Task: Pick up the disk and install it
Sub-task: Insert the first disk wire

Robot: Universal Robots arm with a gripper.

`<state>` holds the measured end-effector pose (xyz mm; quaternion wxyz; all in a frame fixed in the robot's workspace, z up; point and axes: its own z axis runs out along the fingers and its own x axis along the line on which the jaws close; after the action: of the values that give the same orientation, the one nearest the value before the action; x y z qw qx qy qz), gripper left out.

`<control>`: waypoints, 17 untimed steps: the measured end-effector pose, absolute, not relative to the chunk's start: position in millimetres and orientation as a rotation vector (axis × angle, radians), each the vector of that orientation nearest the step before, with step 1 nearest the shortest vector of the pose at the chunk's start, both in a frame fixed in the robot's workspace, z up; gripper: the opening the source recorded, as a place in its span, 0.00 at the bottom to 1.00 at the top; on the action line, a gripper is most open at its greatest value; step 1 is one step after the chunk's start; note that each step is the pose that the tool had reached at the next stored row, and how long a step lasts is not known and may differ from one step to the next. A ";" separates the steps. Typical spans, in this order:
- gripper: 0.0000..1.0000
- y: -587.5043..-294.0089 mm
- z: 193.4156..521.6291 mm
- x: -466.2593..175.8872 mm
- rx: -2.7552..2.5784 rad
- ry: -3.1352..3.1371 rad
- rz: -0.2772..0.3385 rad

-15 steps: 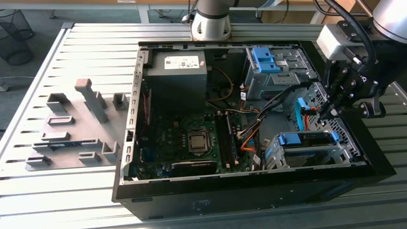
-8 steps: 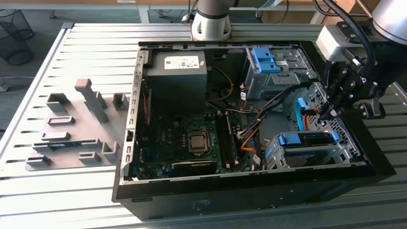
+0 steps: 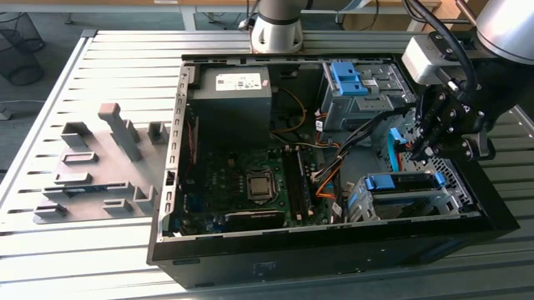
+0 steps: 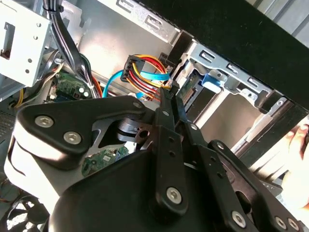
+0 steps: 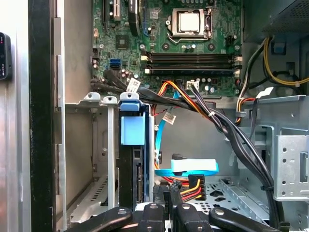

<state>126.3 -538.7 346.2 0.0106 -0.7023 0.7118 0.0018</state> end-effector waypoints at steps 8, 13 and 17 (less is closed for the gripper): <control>0.16 -539.0 346.2 126.3 -2.191 2.221 0.006; 0.16 -539.0 346.2 126.3 -2.191 2.221 0.006; 0.16 -541.3 345.0 125.8 -2.173 2.239 0.005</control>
<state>125.8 -541.3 345.0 0.0107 -0.6965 0.7175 0.0017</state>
